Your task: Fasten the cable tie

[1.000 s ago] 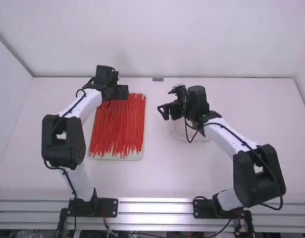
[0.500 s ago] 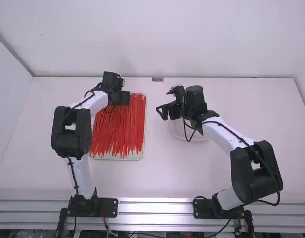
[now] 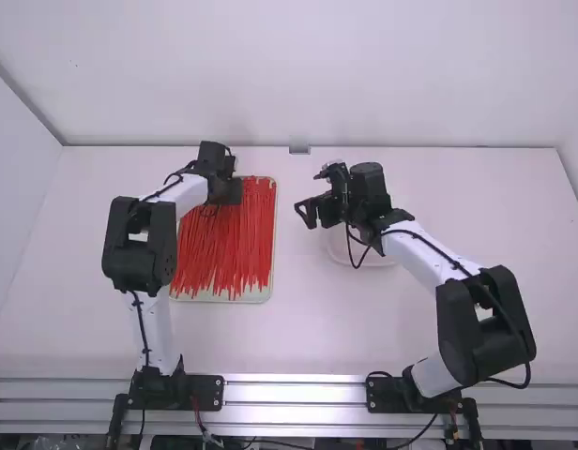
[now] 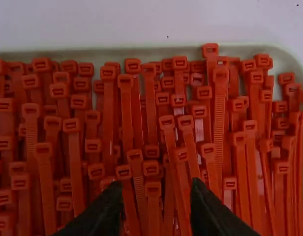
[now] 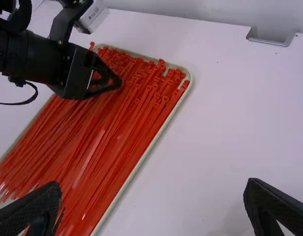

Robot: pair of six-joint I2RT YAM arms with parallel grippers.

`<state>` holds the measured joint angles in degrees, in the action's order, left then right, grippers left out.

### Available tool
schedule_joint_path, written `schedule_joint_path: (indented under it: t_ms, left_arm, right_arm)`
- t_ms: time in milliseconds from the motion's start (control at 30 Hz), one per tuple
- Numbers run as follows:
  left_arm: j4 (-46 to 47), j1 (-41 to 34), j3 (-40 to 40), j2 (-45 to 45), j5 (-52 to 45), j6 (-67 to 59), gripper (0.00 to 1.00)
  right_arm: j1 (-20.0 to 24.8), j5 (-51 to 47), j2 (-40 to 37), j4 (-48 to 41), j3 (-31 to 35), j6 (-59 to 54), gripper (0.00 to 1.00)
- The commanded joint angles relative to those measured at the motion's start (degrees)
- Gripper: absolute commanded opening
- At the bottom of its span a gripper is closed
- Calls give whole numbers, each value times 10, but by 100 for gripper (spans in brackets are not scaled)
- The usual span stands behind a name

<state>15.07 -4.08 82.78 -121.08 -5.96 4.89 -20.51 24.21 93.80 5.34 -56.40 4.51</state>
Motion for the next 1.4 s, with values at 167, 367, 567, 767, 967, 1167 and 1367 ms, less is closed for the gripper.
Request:
schedule_joint_path:
  t_ms: [167, 367, 567, 767, 967, 1167, 1367]
  left_arm:
    - [3, -4, 12, -10, -6, -2, 34]
    - [-13, -4, -2, -11, -11, -3, 33]
    - [-39, -4, -23, -11, -21, -2, 31]
    - [-39, -4, -25, -11, -21, 2, 30]
    - [-39, -4, -28, -11, -19, 2, 28]
    - [-56, -4, -43, -11, -19, 2, 27]
    - [-61, -4, -47, -11, -19, 2, 27]
  right_arm:
    - [-4, -1, 3, -4, -17, -1, 99]
    - [-4, -1, 3, -11, -17, -1, 99]
    - [-4, 0, 3, -13, -17, 0, 99]
    - [-4, -1, 3, -15, -17, 0, 99]
    - [-4, -1, 3, -15, -17, 0, 99]
    - [-4, -1, 3, -15, -17, 0, 99]
    - [-4, 0, 3, -16, -17, 0, 99]
